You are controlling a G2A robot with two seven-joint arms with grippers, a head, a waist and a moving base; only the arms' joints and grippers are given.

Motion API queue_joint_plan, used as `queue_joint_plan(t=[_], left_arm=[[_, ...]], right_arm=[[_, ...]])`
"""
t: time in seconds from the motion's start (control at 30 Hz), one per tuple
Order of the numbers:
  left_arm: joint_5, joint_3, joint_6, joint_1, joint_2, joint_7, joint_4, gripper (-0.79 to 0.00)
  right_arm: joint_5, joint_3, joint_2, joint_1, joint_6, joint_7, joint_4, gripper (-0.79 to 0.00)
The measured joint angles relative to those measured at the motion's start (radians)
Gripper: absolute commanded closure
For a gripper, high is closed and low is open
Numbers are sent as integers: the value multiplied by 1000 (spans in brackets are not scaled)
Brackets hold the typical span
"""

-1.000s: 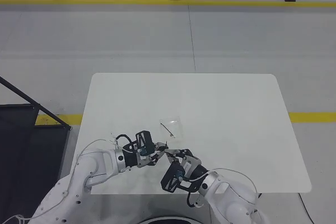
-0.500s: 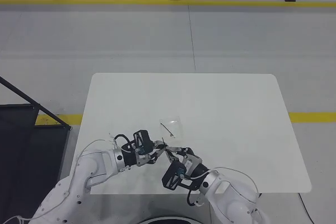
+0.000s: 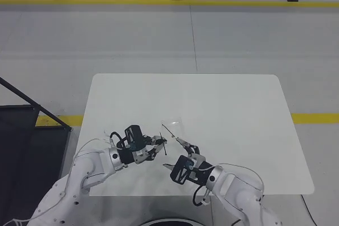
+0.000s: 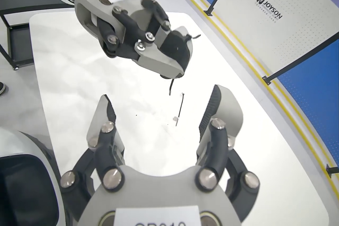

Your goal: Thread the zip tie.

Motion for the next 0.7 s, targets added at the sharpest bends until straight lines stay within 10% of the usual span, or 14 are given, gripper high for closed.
queue_joint_plan(t=[0.7], left_arm=[[-48,-21,-65,-7,1,-15,11,0]], right_arm=[[136,-58,-25,139,5,82,122,-172]])
